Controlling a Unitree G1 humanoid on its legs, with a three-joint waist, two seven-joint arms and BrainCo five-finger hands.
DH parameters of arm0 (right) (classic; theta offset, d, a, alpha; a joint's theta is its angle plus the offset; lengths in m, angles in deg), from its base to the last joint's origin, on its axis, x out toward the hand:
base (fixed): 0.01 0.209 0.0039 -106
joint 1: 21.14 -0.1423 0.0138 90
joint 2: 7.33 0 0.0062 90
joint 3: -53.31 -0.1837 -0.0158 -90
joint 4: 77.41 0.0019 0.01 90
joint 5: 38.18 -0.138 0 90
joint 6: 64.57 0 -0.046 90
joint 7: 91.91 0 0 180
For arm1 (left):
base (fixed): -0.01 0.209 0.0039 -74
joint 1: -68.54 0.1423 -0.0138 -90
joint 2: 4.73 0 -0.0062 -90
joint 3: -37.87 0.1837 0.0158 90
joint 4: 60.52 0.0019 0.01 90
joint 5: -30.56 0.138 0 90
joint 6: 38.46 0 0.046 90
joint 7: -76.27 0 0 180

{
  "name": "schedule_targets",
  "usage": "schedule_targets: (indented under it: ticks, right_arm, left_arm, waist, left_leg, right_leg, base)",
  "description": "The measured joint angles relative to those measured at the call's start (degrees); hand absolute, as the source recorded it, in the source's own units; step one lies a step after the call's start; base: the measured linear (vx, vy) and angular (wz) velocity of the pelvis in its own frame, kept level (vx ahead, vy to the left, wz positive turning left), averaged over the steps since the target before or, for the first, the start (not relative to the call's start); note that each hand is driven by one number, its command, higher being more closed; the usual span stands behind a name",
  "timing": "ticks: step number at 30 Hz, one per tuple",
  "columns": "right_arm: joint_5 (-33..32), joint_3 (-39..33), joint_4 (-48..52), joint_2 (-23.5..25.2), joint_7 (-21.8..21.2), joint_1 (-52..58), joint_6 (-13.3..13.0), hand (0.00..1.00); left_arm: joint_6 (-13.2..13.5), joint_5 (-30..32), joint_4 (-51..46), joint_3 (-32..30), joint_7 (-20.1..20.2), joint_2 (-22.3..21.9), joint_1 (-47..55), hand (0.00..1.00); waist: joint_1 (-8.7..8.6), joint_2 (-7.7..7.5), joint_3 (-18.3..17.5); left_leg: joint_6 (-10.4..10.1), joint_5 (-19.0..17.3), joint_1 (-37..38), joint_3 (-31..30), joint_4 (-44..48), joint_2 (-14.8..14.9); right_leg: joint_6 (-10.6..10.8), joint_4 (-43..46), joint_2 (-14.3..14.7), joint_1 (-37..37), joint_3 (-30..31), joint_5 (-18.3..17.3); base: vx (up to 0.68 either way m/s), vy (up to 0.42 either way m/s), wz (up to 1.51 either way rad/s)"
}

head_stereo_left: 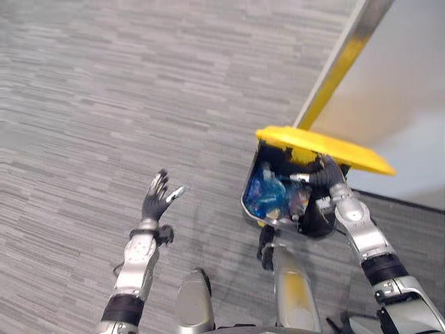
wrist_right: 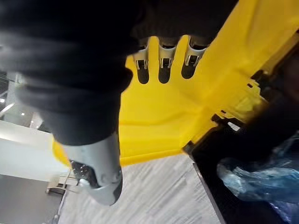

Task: Gather rubbish on tea table into small bin, then transfer packed bag to large trash can.

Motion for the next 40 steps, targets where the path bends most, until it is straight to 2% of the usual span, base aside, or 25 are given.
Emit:
schedule_targets:
  ticks: [3, 8, 10, 12, 15, 16, 17, 19, 20, 21, 22, 23, 24, 26, 27, 29, 30, 31, 32, 33, 34, 35, 36, 40]
  right_arm:
    - [1.96, -2.92, -3.08, 2.90, -0.14, 1.13, 0.12, 0.00]
    - [2.72, -4.92, -6.96, 4.19, -1.14, 2.94, 0.37, 0.00]
    - [4.24, -5.85, -8.07, 4.84, -1.23, 4.46, 0.44, 0.00]
    - [4.56, -6.04, -9.40, 4.97, -1.34, 5.40, 0.53, 0.00]
    - [4.57, -6.11, -10.95, 6.17, -1.91, 7.03, 0.59, 0.00]
    - [4.58, -5.85, -10.94, 7.11, -2.29, 7.54, 0.59, 0.00]
    - [4.59, -5.75, -10.93, 7.40, -2.38, 7.80, 0.58, 0.00]
    - [4.67, -5.09, -10.69, 8.25, -2.63, 10.08, 0.57, 0.00]
    - [4.69, -4.77, -10.58, 8.27, -2.77, 10.61, 0.57, 0.00]
    - [4.83, -4.40, -10.01, 8.98, -3.67, 12.19, 0.60, 0.00]
    - [4.92, -4.25, -9.97, 9.69, -3.82, 13.13, 0.63, 0.00]
    - [5.34, -4.23, -9.96, 11.48, -3.99, 15.61, 0.67, 0.00]
    - [6.45, -4.17, -9.98, 13.26, -4.45, 18.74, 0.64, 0.00]
    - [7.94, -4.17, -10.20, 15.49, -4.89, 22.83, 0.53, 0.00]
    - [9.53, -4.65, -11.40, 15.83, -4.90, 24.37, 0.63, 0.00]
    - [11.03, -6.01, -13.19, 16.16, -4.69, 25.85, 0.87, 0.00]
    - [11.37, -6.92, -14.82, 16.47, -4.63, 27.01, 0.82, 0.00]
    - [11.37, -7.55, -16.35, 16.89, -4.46, 26.86, 0.83, 0.00]
    - [11.36, -8.27, -19.53, 16.97, -4.35, 26.09, 1.04, 0.00]
    - [11.36, -9.60, -23.11, 16.52, -3.75, 24.66, 2.06, 0.00]
    - [11.34, -10.75, -24.65, 16.25, -3.50, 24.65, 2.96, 0.00]
    - [11.34, -11.26, -25.14, 16.16, -3.52, 25.05, 3.18, 0.00]
    - [11.32, -12.67, -26.24, 16.00, -3.42, 26.09, 3.21, 0.00]
    - [11.25, -14.96, -27.57, 15.09, -3.36, 26.30, 3.35, 0.00]
  left_arm:
    - [-1.36, 1.82, 9.84, -1.95, 0.10, -0.29, 2.01, 0.00]
    - [-3.79, 7.67, 20.80, -5.74, 0.50, -1.31, 4.55, 0.00]
    - [-4.67, 9.78, 23.21, -6.97, 0.64, -1.34, 6.17, 0.00]
    - [-4.98, 10.49, 25.23, -7.16, 0.97, -1.55, 6.50, 0.00]
    - [-5.21, 12.43, 27.25, -8.05, 1.11, -2.50, 7.36, 0.00]
    - [-5.50, 12.55, 27.50, -8.07, 1.11, -2.97, 8.21, 0.00]
    - [-5.53, 12.58, 27.50, -8.07, 1.12, -3.17, 8.61, 0.00]
    - [-5.83, 12.50, 27.51, -8.11, 1.15, -3.79, 9.13, 0.00]
    - [-5.91, 12.45, 27.52, -8.21, 1.12, -4.04, 9.22, 0.00]
    - [-5.78, 12.39, 27.38, -8.66, 1.09, -4.80, 9.44, 0.00]
    - [-5.90, 12.38, 27.48, -8.97, 1.05, -5.17, 9.46, 0.00]
    - [-6.05, 12.37, 27.49, -9.83, 0.95, -5.64, 9.85, 0.00]
    - [-6.10, 12.37, 27.30, -9.81, 0.94, -5.84, 10.77, 0.00]
    - [-6.25, 12.33, 27.17, -9.87, 0.91, -6.44, 12.34, 0.00]
    - [-6.90, 12.31, 27.31, -10.32, 0.92, -7.57, 12.40, 0.00]
    - [-7.47, 12.26, 27.36, -10.36, 1.09, -9.52, 12.49, 0.00]
    - [-7.02, 12.09, 26.98, -10.69, 1.24, -9.61, 12.68, 0.00]
    - [-7.07, 12.08, 27.30, -10.77, 1.23, -9.09, 12.33, 0.00]
    - [-7.23, 12.07, 27.51, -10.78, 1.24, -8.76, 11.75, 0.00]
    - [-7.24, 12.07, 27.85, -10.61, 1.38, -9.03, 10.58, 0.00]
    - [-6.98, 12.07, 27.84, -10.49, 1.39, -8.96, 10.17, 0.00]
    - [-6.96, 12.07, 27.89, -10.49, 1.38, -8.81, 10.15, 0.00]
    - [-6.97, 12.07, 27.98, -10.48, 1.39, -8.31, 10.07, 0.00]
    - [-6.87, 12.10, 29.18, -10.50, 1.43, -6.70, 9.88, 0.00]
  waist:
    - [0.06, 0.04, -1.31]
    - [0.11, -0.43, -1.62]
    - [-0.04, -1.74, -2.35]
    - [0.01, -2.09, -2.54]
    - [0.03, -3.48, -3.31]
    - [0.15, -4.34, -3.68]
    - [0.11, -4.57, -3.82]
    - [-0.03, -5.33, -4.17]
    - [-0.01, -5.33, -4.19]
    - [-0.33, -4.38, -4.16]
    - [-0.44, -4.60, -4.23]
    - [-1.80, -4.98, -4.43]
    - [-2.24, -5.60, -5.30]
    - [-2.25, -6.94, -6.84]
    - [-2.05, -6.53, -7.53]
    - [-1.84, -4.31, -8.68]
    - [-1.69, -3.98, -9.67]
    - [-2.00, -5.28, -10.05]
    - [-2.04, -6.03, -10.28]
    - [-2.30, -4.45, -10.02]
    - [-3.03, -3.59, -10.29]
    - [-3.16, -3.66, -10.37]
    - [-3.18, -3.06, -11.13]
    - [-3.20, -2.33, -12.10]
  left_leg:
    - [-0.38, 0.60, 2.64, 0.19, -1.60, -0.41]
    - [-0.22, 0.57, 5.64, -0.12, -1.76, -0.90]
    - [-0.21, 0.56, 5.93, -1.19, -1.31, -1.77]
    - [-0.13, 0.47, 6.95, -1.82, -1.00, -2.02]
    - [0.74, -0.02, 8.96, -1.35, -0.55, -2.96]
    - [1.48, -0.43, 9.62, -0.15, -0.13, -3.43]
    - [1.80, -0.64, 9.72, 0.38, 0.22, -3.50]
    - [2.95, -1.26, 9.25, 2.34, 2.62, -4.20]
    - [3.06, -1.04, 9.23, 2.71, 2.40, -4.22]
    - [3.90, 0.69, 8.52, 5.14, 1.35, -2.94]
    - [4.00, 1.13, 8.42, 5.44, 1.12, -2.98]
    - [4.02, 2.04, 8.69, 5.43, 0.23, -2.83]
    - [3.82, 2.75, 8.83, 5.44, -0.54, -2.84]
    - [3.13, 3.23, 8.67, 6.72, -0.96, -2.90]
    - [2.49, 3.64, 7.98, 7.25, -1.77, -2.45]
    - [3.29, 6.34, 8.23, 6.70, -8.27, -2.17]
    - [2.38, 10.82, 9.14, 8.56, -13.98, -1.87]
    - [2.22, 11.41, 9.46, 9.04, -14.63, -2.93]
    - [2.14, 11.78, 9.42, 10.28, -15.64, -3.74]
    - [2.13, 11.93, 8.87, 10.45, -15.81, -3.20]
    - [2.12, 12.16, 8.85, 8.71, -17.03, -3.45]
    - [2.10, 12.51, 9.08, 8.18, -17.57, -3.43]
    - [1.74, 13.12, 9.98, 7.63, -19.05, -3.32]
    - [2.31, 15.34, 10.99, 6.81, -22.49, -3.33]
  right_leg:
    - [0.40, 0.37, -0.24, 1.65, 0.17, -0.39]
    - [1.35, 0.86, -0.95, 4.58, 0.17, -1.02]
    - [2.60, 2.46, -2.40, 4.84, -0.09, -2.04]
    - [3.60, 2.62, -2.86, 6.20, -0.47, -2.81]
    - [3.79, 2.92, -3.61, 7.95, 0.11, -3.05]
    - [4.64, 2.68, -3.56, 7.97, 1.39, -2.39]
    - [5.15, 2.48, -3.49, 7.97, 1.90, -2.05]
    - [7.22, 0.02, -2.97, 7.86, 4.44, 1.62]
    - [9.36, -1.86, -2.49, 8.13, 5.15, 3.04]
    - [10.29, 0.02, -2.61, 6.98, 5.81, 3.49]
    - [7.17, 7.08, -2.91, 5.15, 6.64, 1.46]
    - [3.08, 19.79, -3.08, 4.16, 6.96, -1.59]
    - [1.39, 29.14, -3.72, 4.64, 7.14, -2.77]
    - [0.80, 33.81, -4.64, 7.55, 9.11, -2.80]
    - [2.01, 29.90, -2.96, 8.05, 8.01, -3.58]
    - [2.71, 20.05, 0.65, 10.48, 8.05, -3.97]
    - [2.91, 13.55, 0.92, 13.22, 7.45, -7.74]
    - [3.97, 10.22, 0.35, 14.42, 8.04, -9.68]
    - [2.91, 4.91, 0.46, 15.84, 8.41, -12.09]
    - [1.91, 0.35, 1.83, 17.04, 8.31, -11.14]
    - [1.59, -1.95, 2.89, 17.89, 8.34, -9.82]
    - [1.45, -2.69, 3.41, 18.19, 8.45, -9.35]
    - [1.48, -4.29, 4.14, 18.95, 8.62, -8.81]
    - [1.72, -9.99, 5.25, 20.60, 8.52, -5.67]
  base:
    - [0.07, 0.022, 0.00]
    - [0.01, 0.036, 0.07]
    - [-0.04, 0.005, 0.20]
    - [-0.04, 0.009, 0.18]
    - [-0.07, 0.035, -0.03]
    - [-0.11, 0.050, -0.33]
    - [-0.14, 0.077, -0.48]
    - [-0.15, 0.113, -0.55]
    - [-0.20, 0.118, -0.60]
    - [-0.23, 0.085, -0.41]
    - [-0.22, 0.057, -0.28]
    - [-0.21, 0.025, -0.05]
    - [-0.14, -0.022, -0.05]
    - [-0.07, -0.103, -0.39]
    - [-0.05, -0.085, -0.61]
    - [-0.10, -0.040, -0.70]
    - [-0.09, -0.082, -0.73]
    - [-0.08, -0.156, -0.78]
    - [-0.04, -0.130, -0.56]
    - [-0.12, -0.102, -0.56]
    - [-0.13, -0.033, -0.35]
    - [-0.13, -0.014, -0.19]
    - [-0.05, -0.027, -0.12]
    - [-0.01, -0.005, -0.02]
